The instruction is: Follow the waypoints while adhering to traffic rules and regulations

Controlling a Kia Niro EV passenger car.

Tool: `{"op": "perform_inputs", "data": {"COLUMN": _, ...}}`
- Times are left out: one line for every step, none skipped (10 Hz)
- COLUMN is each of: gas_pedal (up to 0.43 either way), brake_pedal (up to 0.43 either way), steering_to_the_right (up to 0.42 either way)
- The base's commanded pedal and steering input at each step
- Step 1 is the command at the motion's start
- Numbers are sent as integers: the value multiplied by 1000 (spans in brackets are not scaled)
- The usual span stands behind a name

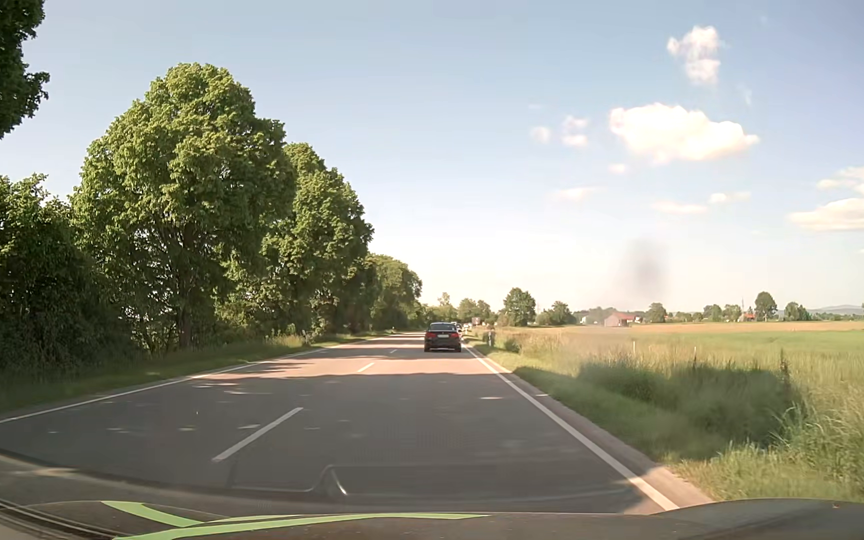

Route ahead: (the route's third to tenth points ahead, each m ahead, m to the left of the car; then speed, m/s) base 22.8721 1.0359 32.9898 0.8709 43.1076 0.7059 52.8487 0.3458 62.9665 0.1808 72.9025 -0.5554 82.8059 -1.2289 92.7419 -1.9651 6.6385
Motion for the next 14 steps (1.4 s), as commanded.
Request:
{"op": "perform_inputs", "data": {"gas_pedal": 118, "brake_pedal": 0, "steering_to_the_right": 0}}
{"op": "perform_inputs", "data": {"gas_pedal": 118, "brake_pedal": 0, "steering_to_the_right": 0}}
{"op": "perform_inputs", "data": {"gas_pedal": 118, "brake_pedal": 0, "steering_to_the_right": 0}}
{"op": "perform_inputs", "data": {"gas_pedal": 118, "brake_pedal": 0, "steering_to_the_right": 0}}
{"op": "perform_inputs", "data": {"gas_pedal": 118, "brake_pedal": 0, "steering_to_the_right": 0}}
{"op": "perform_inputs", "data": {"gas_pedal": 118, "brake_pedal": 0, "steering_to_the_right": 0}}
{"op": "perform_inputs", "data": {"gas_pedal": 118, "brake_pedal": 0, "steering_to_the_right": 0}}
{"op": "perform_inputs", "data": {"gas_pedal": 118, "brake_pedal": 0, "steering_to_the_right": 0}}
{"op": "perform_inputs", "data": {"gas_pedal": 118, "brake_pedal": 0, "steering_to_the_right": 0}}
{"op": "perform_inputs", "data": {"gas_pedal": 118, "brake_pedal": 0, "steering_to_the_right": 0}}
{"op": "perform_inputs", "data": {"gas_pedal": 118, "brake_pedal": 0, "steering_to_the_right": 0}}
{"op": "perform_inputs", "data": {"gas_pedal": 118, "brake_pedal": 0, "steering_to_the_right": 0}}
{"op": "perform_inputs", "data": {"gas_pedal": 118, "brake_pedal": 0, "steering_to_the_right": 0}}
{"op": "perform_inputs", "data": {"gas_pedal": 118, "brake_pedal": 0, "steering_to_the_right": 0}}
